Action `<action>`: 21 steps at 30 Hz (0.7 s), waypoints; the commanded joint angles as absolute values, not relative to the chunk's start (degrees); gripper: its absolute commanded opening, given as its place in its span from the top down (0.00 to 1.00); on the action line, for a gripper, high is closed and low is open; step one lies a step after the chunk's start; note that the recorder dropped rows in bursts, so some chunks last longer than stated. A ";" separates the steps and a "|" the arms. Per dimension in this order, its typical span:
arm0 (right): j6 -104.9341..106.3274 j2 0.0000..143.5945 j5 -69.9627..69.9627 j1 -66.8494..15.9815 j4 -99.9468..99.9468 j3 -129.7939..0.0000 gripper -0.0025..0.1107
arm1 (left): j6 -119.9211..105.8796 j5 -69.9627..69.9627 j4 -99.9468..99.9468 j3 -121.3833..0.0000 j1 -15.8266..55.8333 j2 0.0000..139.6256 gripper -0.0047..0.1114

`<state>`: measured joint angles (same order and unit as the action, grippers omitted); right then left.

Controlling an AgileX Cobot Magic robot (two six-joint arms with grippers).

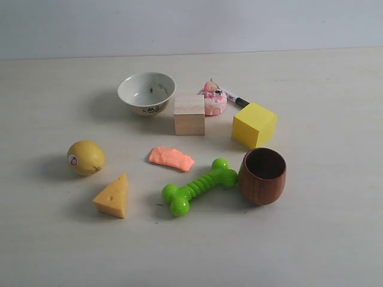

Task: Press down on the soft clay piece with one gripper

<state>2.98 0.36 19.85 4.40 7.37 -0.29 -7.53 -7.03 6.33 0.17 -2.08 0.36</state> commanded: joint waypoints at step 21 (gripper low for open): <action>2.94 0.00 19.79 4.65 7.39 0.00 0.98 | -1.32 13.49 6.44 -29.40 1.19 19.26 0.96</action>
<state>2.98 0.36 19.85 4.40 7.37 -0.29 -0.44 7.08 6.53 -22.61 -0.73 13.08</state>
